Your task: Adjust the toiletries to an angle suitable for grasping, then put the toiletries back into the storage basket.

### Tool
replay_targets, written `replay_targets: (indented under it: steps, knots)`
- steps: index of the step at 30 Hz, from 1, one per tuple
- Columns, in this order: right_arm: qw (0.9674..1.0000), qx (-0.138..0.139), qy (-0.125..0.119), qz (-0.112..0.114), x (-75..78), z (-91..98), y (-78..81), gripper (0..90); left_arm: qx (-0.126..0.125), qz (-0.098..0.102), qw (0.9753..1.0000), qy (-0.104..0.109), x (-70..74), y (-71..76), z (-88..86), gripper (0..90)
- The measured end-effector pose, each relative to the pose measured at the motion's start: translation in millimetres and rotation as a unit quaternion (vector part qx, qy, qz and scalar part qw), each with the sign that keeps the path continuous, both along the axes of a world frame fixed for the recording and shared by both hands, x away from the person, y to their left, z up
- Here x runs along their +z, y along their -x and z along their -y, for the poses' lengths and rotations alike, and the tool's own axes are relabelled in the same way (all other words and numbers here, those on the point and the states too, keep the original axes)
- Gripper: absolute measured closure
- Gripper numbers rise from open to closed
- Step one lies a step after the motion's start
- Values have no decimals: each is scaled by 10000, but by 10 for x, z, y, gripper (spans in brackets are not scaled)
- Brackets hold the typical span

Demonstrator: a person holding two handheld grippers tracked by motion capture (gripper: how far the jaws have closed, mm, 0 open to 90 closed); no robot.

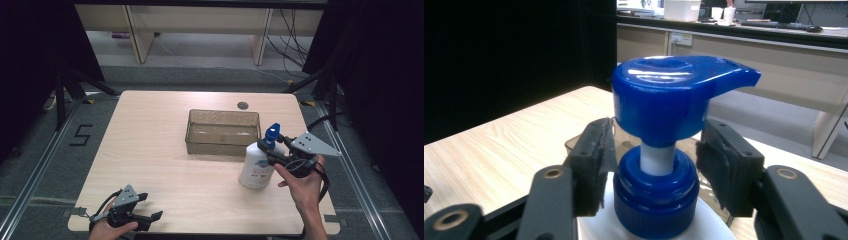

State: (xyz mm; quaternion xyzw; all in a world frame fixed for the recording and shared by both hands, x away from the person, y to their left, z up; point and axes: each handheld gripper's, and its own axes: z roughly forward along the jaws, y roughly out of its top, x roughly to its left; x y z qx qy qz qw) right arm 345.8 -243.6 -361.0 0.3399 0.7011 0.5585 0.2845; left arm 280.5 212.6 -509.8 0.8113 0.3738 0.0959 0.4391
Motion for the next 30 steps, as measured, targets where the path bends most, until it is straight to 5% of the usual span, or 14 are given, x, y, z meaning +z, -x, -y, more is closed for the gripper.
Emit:
replay_targets:
  steps: [9, 13, 16, 17, 19, 22, 30]
  knots:
    - [9998, 53, -176, -42, -23, 0, 3, 559, 0, -16, 10000, 11, 0, -6, 20, 149]
    - [9997, 67, -155, 169, -12, 16, -4, 596, 5, -59, 10000, -29, -11, -12, 18, 149]
    - [9997, 80, -211, 112, -15, 4, 7, 600, 7, -55, 10000, 41, -14, -2, 30, 149]
    - [9997, 40, -200, 98, -11, 7, 12, 601, -42, -54, 9999, -97, -8, -7, 12, 149]
    - [9994, 54, -344, 25, -9, -4, 20, 607, -1, -48, 10000, 42, -14, 5, 28, 148]
    - [9994, -54, -204, 272, 7, 9, 26, 628, 41, -42, 10000, 15, -7, 7, 21, 149]
    - [9994, -137, -267, 188, 8, -43, 37, 631, 9, -17, 10000, 14, -13, 13, 13, 149]
